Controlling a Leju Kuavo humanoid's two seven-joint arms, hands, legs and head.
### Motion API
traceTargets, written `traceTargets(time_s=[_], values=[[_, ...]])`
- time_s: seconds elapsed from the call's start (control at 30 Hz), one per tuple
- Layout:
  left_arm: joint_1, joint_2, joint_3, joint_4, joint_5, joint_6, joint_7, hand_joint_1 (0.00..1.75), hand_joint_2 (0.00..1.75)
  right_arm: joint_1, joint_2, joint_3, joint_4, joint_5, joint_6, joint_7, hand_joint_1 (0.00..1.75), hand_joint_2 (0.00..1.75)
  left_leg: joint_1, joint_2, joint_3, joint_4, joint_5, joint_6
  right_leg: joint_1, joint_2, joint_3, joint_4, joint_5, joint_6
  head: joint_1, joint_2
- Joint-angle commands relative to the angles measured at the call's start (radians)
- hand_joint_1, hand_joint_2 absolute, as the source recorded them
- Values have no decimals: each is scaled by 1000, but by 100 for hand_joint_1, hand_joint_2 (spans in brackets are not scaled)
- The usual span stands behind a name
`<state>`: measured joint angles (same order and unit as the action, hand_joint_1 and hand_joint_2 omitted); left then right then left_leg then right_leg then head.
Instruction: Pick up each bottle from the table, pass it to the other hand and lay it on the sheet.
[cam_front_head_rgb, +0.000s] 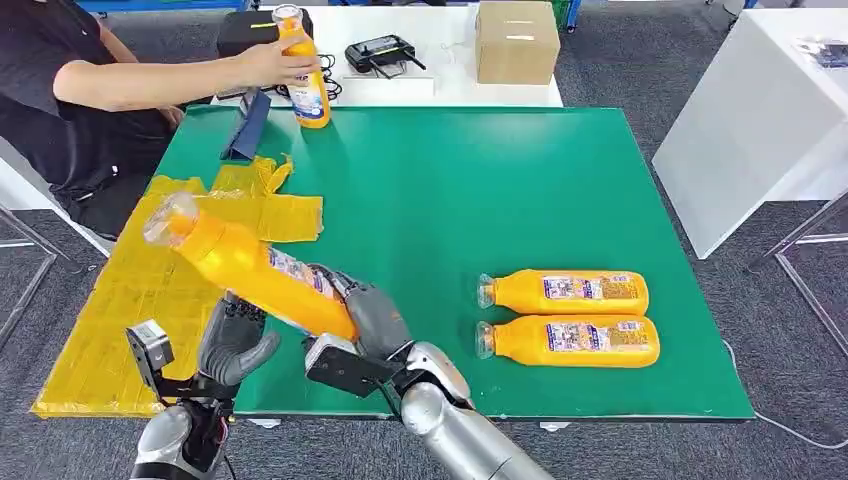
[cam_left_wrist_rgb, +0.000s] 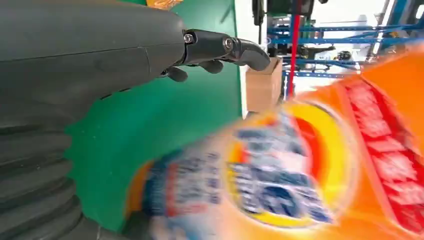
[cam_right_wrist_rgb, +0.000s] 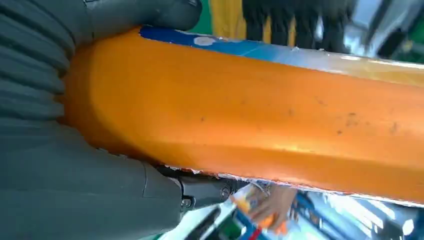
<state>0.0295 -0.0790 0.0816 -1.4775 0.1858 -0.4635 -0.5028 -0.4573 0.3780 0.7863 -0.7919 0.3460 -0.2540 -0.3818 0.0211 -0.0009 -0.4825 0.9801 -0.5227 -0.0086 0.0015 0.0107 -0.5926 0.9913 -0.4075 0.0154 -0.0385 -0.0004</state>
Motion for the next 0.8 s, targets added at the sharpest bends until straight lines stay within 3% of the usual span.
traceTargets(time_s=[0.03,0.7,0.73,0.8], values=[[14,-16,-4,-26,6,-7,-11,0,175,-15,-29,389,80,27,28,66,175,175,0,1,3,-2,0,1,0,0,3,-2,0,1,0,0],[28,-20,8,-4,91,-70,7,0,175,6,-29,493,130,37,48,91,175,175,0,-4,3,-3,1,1,1,-5,4,-3,-1,1,0,0],[29,-20,7,-3,105,-82,6,175,175,5,-29,494,130,38,50,91,175,175,0,-2,2,-2,0,1,1,-3,2,-2,-1,0,0,0],[30,-17,8,-2,117,-94,4,175,175,4,-29,499,130,44,49,92,175,175,0,-3,2,-2,1,1,1,-5,3,-3,-1,1,0,0]])
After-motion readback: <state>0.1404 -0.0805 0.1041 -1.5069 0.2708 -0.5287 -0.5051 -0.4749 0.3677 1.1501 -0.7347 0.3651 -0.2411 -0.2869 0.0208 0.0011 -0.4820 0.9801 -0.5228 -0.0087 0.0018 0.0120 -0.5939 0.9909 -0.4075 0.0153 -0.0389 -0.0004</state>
